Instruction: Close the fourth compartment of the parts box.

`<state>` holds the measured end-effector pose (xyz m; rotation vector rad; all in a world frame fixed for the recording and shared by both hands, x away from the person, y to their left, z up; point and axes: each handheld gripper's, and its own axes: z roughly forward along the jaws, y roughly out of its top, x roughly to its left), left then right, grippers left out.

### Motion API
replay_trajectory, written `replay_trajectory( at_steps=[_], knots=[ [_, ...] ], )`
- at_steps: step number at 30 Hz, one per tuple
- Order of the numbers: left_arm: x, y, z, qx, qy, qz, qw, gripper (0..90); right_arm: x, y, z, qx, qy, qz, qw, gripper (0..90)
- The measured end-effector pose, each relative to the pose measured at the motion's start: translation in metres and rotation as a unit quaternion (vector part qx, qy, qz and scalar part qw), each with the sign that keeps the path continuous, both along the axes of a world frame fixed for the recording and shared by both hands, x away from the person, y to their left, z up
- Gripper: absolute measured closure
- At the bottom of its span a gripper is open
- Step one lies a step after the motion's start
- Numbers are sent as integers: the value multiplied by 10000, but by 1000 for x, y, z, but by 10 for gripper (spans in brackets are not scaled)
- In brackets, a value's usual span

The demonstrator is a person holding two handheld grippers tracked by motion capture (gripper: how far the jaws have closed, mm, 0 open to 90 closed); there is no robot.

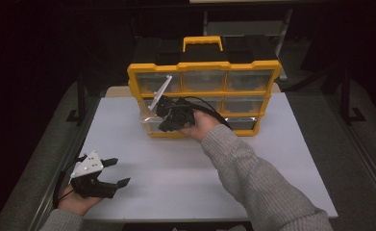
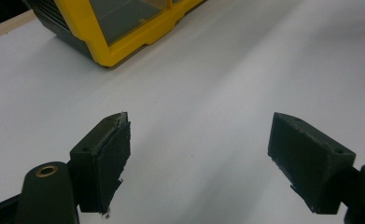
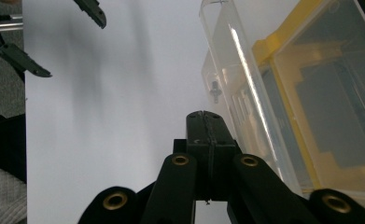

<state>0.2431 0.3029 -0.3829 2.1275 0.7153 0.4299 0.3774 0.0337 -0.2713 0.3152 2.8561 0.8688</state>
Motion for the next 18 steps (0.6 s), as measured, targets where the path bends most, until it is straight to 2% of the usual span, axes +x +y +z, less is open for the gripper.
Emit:
replay_trajectory(
  at_steps=[18],
  knots=[
    [0, 1, 0, 10, 17, 18, 10000, 206, 20, -3, 3, 82, 19, -175, 9998, 895]
  ],
)
